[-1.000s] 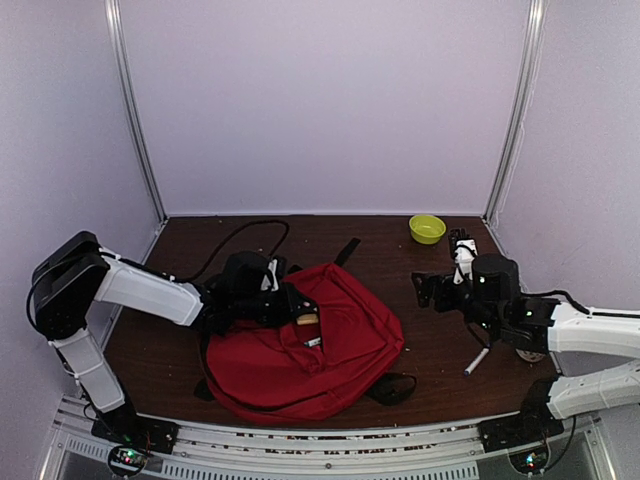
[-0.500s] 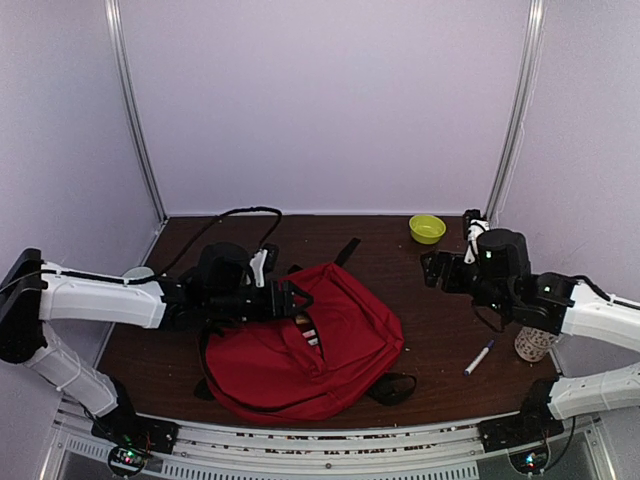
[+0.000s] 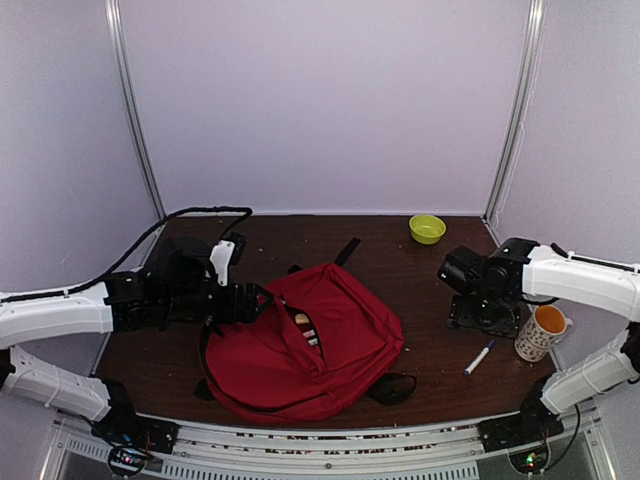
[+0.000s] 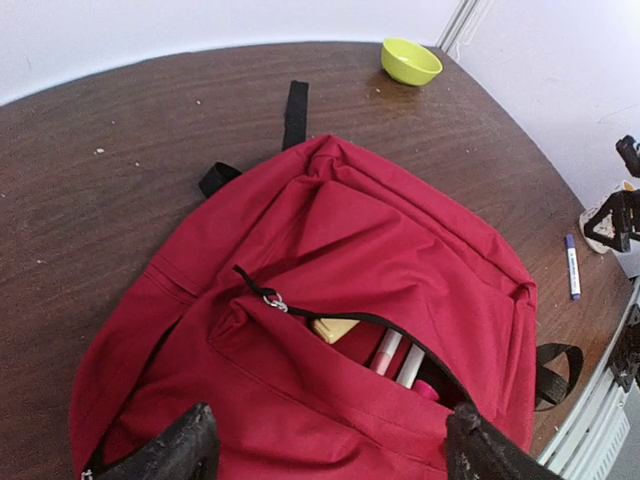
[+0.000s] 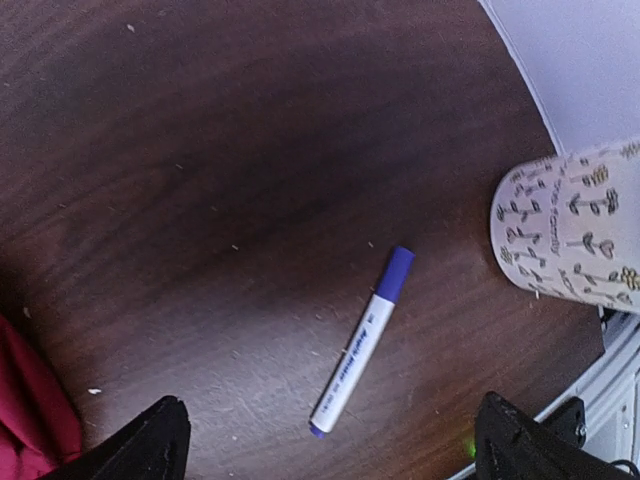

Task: Pack the student bag
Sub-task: Pick up the pen from the center of the board, then pass from the right arm to the left, then place the pen in the lower front pocket of the bag.

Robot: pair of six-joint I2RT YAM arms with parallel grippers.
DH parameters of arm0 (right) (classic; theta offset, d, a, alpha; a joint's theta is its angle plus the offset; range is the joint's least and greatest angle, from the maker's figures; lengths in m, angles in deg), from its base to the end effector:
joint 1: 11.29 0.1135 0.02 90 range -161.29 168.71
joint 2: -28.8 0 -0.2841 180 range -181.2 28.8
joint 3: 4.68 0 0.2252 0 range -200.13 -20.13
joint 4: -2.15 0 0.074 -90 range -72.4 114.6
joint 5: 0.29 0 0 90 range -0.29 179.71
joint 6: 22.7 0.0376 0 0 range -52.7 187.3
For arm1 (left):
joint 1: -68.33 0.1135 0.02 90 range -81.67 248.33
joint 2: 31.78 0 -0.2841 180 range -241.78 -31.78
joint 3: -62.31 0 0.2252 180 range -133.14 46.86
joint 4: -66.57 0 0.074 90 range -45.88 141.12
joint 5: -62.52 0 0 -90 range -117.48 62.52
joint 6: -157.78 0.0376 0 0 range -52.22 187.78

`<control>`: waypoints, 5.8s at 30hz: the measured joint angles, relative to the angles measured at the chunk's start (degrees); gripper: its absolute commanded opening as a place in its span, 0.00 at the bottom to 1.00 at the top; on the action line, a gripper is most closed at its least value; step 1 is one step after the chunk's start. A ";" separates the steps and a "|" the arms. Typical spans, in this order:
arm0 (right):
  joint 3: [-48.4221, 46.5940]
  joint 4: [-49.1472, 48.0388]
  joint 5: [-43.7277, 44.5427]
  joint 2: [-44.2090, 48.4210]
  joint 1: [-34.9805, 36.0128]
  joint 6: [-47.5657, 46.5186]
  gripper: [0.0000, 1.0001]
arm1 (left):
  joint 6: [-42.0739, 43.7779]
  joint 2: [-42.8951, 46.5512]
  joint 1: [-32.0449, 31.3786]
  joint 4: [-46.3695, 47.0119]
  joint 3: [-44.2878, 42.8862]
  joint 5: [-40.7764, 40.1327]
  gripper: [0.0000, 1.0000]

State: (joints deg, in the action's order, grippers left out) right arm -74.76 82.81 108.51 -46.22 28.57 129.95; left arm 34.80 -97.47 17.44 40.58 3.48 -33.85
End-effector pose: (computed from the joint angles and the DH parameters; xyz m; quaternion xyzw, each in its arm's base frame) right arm 0.1454 0.1056 0.2593 0.2009 0.9652 -0.0726 0.1510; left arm 0.1421 -0.1682 0.2851 0.1102 0.8703 -0.2829 0.3879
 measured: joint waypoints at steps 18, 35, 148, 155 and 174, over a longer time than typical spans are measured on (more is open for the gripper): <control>17.44 -14.62 -14.99 -1.60 -3.69 5.42 0.47 | 3.04 11.61 0.33 -0.04 8.63 -1.27 0.79; 17.66 -20.65 -15.39 -2.51 -2.58 2.58 0.00 | 2.21 16.22 0.33 -0.15 11.26 -2.03 0.78; -2.99 -34.49 4.22 6.64 37.46 -31.12 0.83 | -25.77 -24.24 -6.23 38.32 8.15 2.91 0.63; -2.80 -34.99 4.24 7.54 37.09 -31.36 0.83 | -19.63 -9.99 -6.21 25.81 10.47 0.74 0.58; 0.37 -36.59 4.28 8.94 36.63 -31.34 0.83 | -5.95 -14.16 -6.21 6.27 5.38 8.83 0.14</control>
State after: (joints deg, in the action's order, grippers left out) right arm -74.39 46.22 112.80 -37.28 65.20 98.61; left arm 28.86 -111.63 11.23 46.85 8.86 -25.02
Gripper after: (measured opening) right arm 0.828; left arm 0.151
